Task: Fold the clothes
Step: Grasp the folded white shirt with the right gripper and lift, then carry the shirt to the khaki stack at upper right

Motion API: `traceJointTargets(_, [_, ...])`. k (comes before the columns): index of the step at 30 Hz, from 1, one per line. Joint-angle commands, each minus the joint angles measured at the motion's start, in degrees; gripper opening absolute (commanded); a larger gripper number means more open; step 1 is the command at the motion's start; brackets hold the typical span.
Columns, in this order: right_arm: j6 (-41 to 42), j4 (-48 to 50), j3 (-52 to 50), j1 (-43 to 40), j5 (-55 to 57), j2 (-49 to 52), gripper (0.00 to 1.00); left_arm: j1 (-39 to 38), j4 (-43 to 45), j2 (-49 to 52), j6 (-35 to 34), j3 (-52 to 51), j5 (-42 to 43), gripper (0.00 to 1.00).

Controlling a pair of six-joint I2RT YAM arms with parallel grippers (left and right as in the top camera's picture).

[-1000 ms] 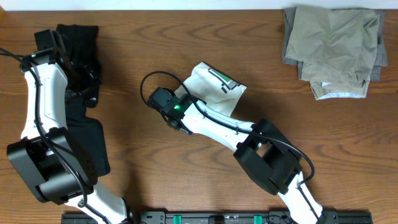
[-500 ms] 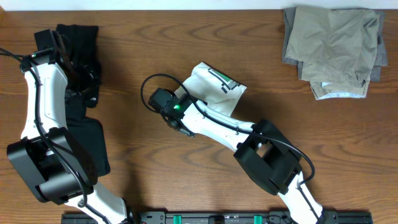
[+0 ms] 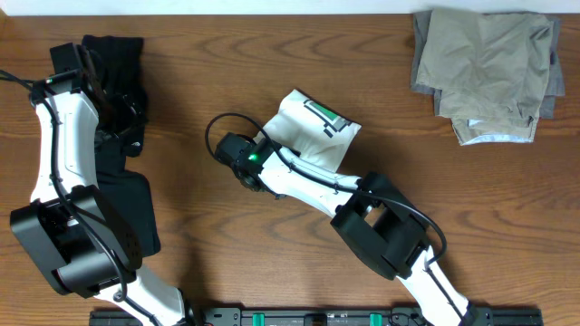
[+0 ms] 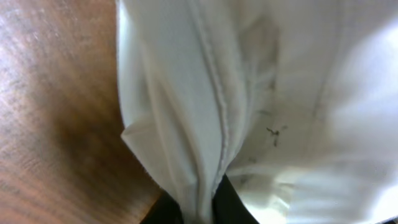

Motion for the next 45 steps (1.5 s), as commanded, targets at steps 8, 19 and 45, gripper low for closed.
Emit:
traceJointTargets(8, [5.5,-2.1,7.4,-1.0,0.9,-0.9,0.01,0.0,0.0,0.7,-0.1,-0.3,-0.5,0.88])
traceJointTargets(19, [3.3,-8.4,24.3,-8.8,8.0,-5.4,0.01,0.0,0.0,0.9,-0.1,-0.3,-0.5,0.88])
traceJointTargets(45, [5.9,-15.6,46.6,-37.7,18.3,-5.5,0.01,0.0,1.2,1.1,-1.2,-0.3,-0.5,0.88])
